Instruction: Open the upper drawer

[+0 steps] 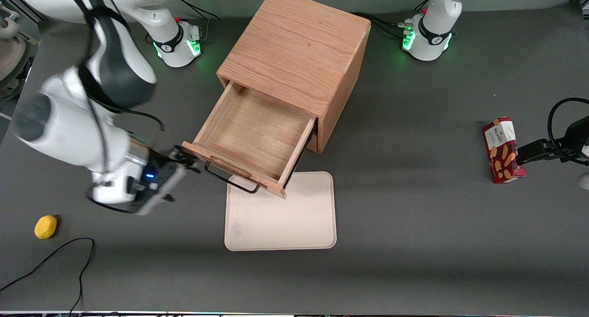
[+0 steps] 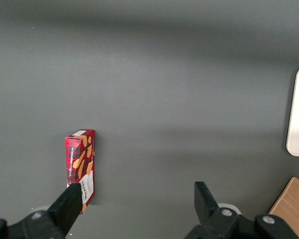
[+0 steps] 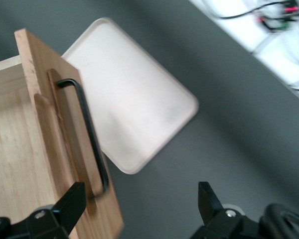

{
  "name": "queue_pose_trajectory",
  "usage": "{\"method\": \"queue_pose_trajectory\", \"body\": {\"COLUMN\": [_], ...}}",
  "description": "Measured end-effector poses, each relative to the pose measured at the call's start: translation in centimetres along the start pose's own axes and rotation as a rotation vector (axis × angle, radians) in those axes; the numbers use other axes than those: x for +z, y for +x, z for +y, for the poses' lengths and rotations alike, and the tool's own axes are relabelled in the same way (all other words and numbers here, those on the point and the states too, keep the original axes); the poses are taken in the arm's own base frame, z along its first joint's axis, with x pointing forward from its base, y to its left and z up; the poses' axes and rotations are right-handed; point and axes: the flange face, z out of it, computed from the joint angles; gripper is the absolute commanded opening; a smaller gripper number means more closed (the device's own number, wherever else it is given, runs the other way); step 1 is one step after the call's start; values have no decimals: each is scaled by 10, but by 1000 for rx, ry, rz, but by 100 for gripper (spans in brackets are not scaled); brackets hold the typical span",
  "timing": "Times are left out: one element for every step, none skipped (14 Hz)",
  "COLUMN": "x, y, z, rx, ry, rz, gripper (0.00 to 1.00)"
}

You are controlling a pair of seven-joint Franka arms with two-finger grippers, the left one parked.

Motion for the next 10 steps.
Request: {"method": "queue_pose_trajectory", "body": {"x": [-28,-53,-73,-89,-101,-110,-115,-118,-119,-118], "y": [-17,-36,-53,-69,-84,-98,-110,-119,-127,-131], "z": [10,20,27,30,32,33,33,33,35,38], "rx": [53,142,246,365,493,616,705,764,794,807], "ry": [-15,-27,-34,-34,-31,-27,-30,-46,-77,-109], "rz": [-11,-28,-47,-72,-101,-136,-163,-182,-199,-214], "gripper": [100,100,100,100,100,100,100,100,100,100]}}
